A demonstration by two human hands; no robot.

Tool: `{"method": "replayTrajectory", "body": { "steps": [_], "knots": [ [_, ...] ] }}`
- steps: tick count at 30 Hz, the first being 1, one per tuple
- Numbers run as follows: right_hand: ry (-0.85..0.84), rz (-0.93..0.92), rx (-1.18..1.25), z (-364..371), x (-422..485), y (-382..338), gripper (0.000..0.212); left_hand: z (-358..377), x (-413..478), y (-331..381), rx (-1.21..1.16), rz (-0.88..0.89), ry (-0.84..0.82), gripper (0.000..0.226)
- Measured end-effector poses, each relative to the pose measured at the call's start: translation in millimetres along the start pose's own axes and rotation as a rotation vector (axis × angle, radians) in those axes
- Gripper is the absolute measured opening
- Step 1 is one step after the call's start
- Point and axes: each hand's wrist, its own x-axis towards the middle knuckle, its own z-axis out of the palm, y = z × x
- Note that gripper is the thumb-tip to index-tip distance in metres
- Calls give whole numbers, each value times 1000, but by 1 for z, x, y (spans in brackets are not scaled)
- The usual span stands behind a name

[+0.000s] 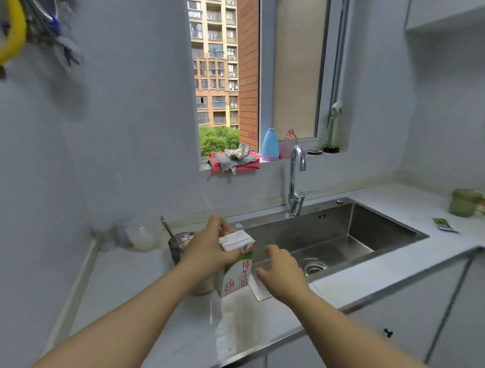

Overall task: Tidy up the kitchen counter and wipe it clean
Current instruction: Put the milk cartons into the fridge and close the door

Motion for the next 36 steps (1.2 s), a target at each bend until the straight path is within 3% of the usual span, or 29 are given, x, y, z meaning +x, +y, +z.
{"method": "replayTrajectory", "body": {
  "steps": [5,11,14,18,26,36],
  "knots": [
    [100,229,52,-54,-42,67,34,63,-3,71,2,133,-169,39],
    [246,376,77,-131,-85,153,36,139,-7,164,-34,314,-296,42],
    [304,457,102,-168,-109,204,24,187,-12,218,-40,394,-342,42],
    [357,544,131,-227,-144,281,39,257,-21,292,-107,472,-400,38],
    [373,684,111,-292,-185,424,36,380,-28,385,-150,380,-474,35],
    [365,684,227,-336,-140,517,26,470,31,437,-42,328,-508,38]
  ]
}}
